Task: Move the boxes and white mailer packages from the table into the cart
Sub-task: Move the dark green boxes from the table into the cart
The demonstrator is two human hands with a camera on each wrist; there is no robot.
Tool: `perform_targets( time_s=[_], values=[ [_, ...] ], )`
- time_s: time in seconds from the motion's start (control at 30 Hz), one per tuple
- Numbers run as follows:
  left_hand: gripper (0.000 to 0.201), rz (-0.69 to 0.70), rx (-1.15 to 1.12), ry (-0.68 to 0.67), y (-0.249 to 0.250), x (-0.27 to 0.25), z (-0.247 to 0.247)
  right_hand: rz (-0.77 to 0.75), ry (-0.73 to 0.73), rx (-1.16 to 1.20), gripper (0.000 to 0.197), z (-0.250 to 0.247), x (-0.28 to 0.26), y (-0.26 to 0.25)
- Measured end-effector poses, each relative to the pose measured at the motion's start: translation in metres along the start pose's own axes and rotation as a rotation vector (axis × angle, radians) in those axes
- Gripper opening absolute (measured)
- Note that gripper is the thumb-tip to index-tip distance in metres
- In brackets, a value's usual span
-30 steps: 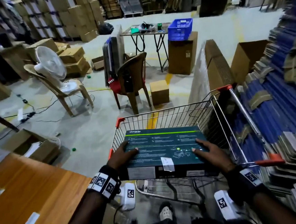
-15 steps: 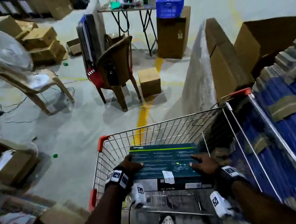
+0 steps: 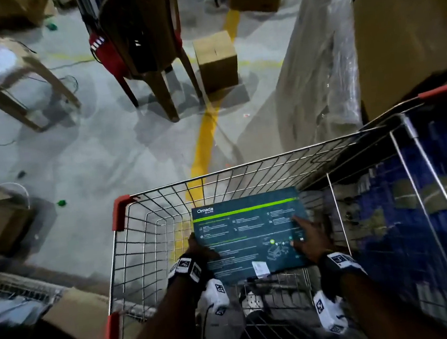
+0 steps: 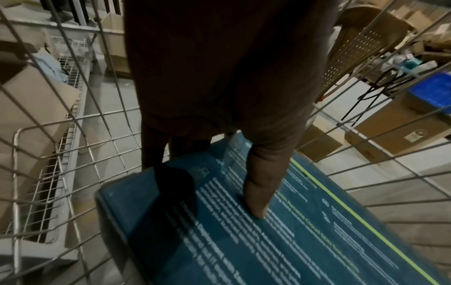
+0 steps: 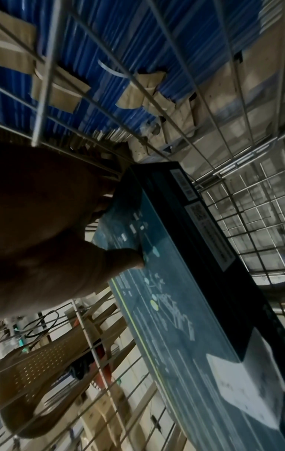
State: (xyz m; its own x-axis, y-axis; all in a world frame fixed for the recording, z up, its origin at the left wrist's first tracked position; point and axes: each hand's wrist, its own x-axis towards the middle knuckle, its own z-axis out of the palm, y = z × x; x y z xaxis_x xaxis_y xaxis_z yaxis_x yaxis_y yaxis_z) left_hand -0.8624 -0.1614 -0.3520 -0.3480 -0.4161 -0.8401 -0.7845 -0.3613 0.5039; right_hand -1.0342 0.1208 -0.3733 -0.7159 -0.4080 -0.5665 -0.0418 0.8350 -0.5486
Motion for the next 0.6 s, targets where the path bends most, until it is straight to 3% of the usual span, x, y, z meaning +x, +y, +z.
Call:
perform_targets(
  time_s=[0.13,0.17,0.23,0.27,0.3,0.33,0.37,0.4,0.47,0.53,0.6],
  values=[
    [0.146,-0.131,0.057,-0.033,-0.058,0.082,-0.004,0.023,0.006,-0.037,0.088,0.018,0.018,0.014],
    [0.133,-0.167,0.027,-0.063,-0.061,0.089,-0.006,0.037,-0.001,-0.046,0.091,0.020,0.019,0.013],
    [0.078,-0.127,0.052,-0.116,-0.041,0.065,0.003,0.074,-0.016,-0.064,0.091,0.021,0.022,0.007],
    [0.063,-0.126,0.062,-0.102,-0.026,0.047,0.004,0.103,-0.042,-0.094,0.091,0.022,0.021,0.003],
    [0.066,-0.155,0.009,-0.088,-0.015,0.042,0.004,0.131,-0.065,-0.110,0.093,0.024,0.020,-0.001],
    [0.084,-0.177,-0.021,-0.056,-0.015,0.043,0.004,0.155,-0.084,-0.113,0.095,0.026,0.019,-0.003],
    [0.101,-0.154,0.049,0.010,-0.024,0.052,0.002,0.160,-0.082,-0.112,0.097,0.030,0.017,-0.003],
    [0.105,-0.132,0.102,0.045,-0.033,0.059,0.000,0.155,-0.074,-0.107,0.100,0.034,0.016,-0.002],
    [0.094,-0.143,0.129,0.070,-0.034,0.054,-0.001,0.145,-0.086,-0.096,0.101,0.039,0.015,0.000],
    [0.083,-0.067,0.103,0.115,-0.035,0.055,0.004,0.148,-0.132,-0.123,0.102,0.040,0.017,0.003],
    [0.092,-0.052,0.155,0.122,-0.041,0.066,0.007,0.149,-0.202,-0.178,0.104,0.040,0.020,0.004]
  ],
)
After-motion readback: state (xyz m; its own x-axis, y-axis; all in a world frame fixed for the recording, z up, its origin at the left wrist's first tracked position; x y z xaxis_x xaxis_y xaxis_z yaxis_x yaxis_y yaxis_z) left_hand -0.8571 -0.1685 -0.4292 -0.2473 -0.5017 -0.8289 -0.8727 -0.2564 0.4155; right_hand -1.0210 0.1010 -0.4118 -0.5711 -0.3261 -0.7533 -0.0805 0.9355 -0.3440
